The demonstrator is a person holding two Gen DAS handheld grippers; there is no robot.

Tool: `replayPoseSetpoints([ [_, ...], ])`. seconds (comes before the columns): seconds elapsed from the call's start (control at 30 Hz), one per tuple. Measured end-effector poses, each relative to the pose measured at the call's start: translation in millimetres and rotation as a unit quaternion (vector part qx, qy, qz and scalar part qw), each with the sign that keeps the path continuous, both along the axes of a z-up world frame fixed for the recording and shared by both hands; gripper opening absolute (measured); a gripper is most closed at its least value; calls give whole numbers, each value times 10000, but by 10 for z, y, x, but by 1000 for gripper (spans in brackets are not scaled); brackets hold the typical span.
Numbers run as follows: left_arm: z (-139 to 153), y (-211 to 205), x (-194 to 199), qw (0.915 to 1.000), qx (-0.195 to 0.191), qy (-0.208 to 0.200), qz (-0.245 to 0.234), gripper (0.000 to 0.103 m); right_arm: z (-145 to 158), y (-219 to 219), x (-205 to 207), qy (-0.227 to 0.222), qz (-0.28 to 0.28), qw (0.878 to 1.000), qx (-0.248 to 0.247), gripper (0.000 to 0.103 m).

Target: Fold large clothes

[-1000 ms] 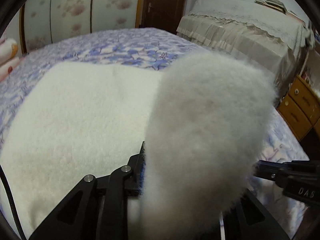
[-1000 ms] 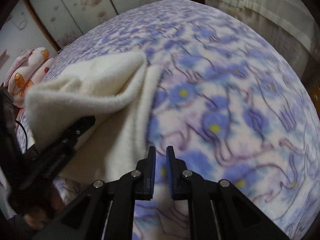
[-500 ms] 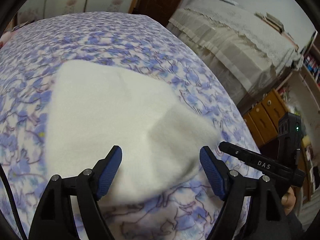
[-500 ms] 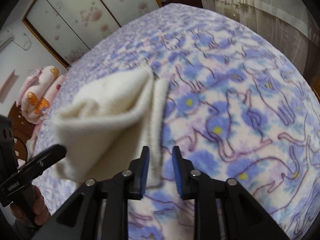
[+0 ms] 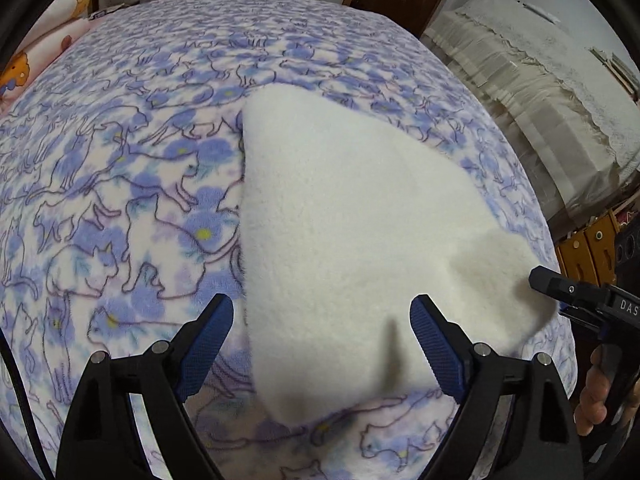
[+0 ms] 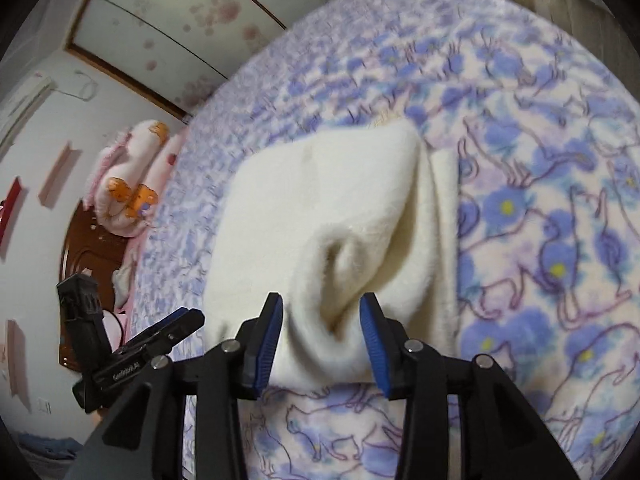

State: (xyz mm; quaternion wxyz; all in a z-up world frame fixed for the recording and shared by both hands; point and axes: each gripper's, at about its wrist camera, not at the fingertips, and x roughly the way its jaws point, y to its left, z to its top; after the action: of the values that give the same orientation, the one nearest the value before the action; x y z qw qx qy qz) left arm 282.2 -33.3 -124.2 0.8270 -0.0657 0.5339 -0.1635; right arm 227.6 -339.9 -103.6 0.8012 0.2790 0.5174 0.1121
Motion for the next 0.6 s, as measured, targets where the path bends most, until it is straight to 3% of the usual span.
replayPoseSetpoints([
  [0.03, -29, 2, 25, 10000, -7, 21, -17, 89, -26, 39, 26, 38, 42, 10000, 14, 40],
  [0.07, -57, -5, 56, 10000, -11, 45, -67, 88, -53, 69, 66, 94, 70, 9999, 3, 33],
  [0.1, -78, -25, 86, 9999, 9, 48, -100, 83, -69, 88, 107, 108, 64, 9999, -78, 17],
  [0.13, -78, -47, 99, 9999, 47, 22, -143, 77, -63, 107, 121, 70, 97, 9999, -125, 17],
  [0.17, -72, -73, 108, 9997, 84, -7, -209, 62, -28, 116, 99, -60, 94, 9998, -139, 16],
  [0.2, -59, -91, 102, 9996, 119, -33, -263, 58, 74, 128, 33, -384, 112, 9990, -206, 16],
  [0.3, -19, -110, -20, 9986, 182, -363, -342, 57, 243, 80, -302, -1238, 118, 9918, -294, 15],
  [0.33, -37, -115, -80, 9980, 207, -470, -379, 57, 190, 33, -401, -1336, 83, 9906, -266, 15],
  [0.37, -78, -123, -141, 9972, 261, -563, -415, 57, 77, -9, -461, -1284, 32, 9911, -352, 15],
  [0.43, -194, -152, -232, 9958, 424, -652, -478, 57, -422, -86, -497, -583, -14, 9966, -583, 14],
  [0.5, -310, -182, -326, 9943, 554, -755, -508, 58, -789, -140, -545, -196, -15, 9988, -455, 14],
  [0.6, -276, -185, -395, 9928, 609, -903, -497, 60, -653, -187, -580, -251, -198, 9993, -205, 21],
])
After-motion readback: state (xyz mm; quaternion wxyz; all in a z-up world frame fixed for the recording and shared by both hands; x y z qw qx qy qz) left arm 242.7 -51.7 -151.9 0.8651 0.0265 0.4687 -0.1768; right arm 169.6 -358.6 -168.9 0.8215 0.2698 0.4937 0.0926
